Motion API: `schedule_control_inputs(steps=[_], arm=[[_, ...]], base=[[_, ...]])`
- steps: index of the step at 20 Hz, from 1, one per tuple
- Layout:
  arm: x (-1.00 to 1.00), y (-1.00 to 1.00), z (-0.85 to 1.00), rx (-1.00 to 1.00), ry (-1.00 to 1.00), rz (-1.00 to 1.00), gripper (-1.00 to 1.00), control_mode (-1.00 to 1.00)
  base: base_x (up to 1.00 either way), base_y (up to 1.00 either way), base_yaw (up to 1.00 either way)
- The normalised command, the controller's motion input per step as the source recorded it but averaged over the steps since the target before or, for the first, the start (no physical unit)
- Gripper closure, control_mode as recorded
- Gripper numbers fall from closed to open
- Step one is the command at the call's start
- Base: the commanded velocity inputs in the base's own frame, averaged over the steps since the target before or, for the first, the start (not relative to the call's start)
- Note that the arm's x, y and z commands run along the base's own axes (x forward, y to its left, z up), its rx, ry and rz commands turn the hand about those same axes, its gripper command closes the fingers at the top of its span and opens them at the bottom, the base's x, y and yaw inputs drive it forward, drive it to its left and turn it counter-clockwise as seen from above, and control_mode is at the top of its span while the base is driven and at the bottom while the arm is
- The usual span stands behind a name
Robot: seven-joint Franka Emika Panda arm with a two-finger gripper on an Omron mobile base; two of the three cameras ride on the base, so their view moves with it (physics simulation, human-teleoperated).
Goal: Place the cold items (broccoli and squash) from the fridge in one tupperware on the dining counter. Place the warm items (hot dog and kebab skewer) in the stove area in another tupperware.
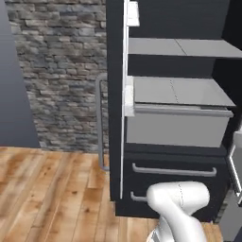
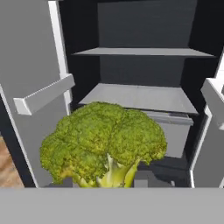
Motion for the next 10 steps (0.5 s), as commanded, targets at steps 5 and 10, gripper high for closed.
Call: schedule_control_inputs(steps=[5, 10], arm=[[0.0, 0.0, 0.0, 0.0, 0.0, 0.0, 1.0, 1.0], [0.0, 0.0, 0.0, 0.0, 0.0, 0.0, 1.0, 1.0]], base=[[-0.79, 0.35, 0.64], [-0.62, 0.47, 0.72]])
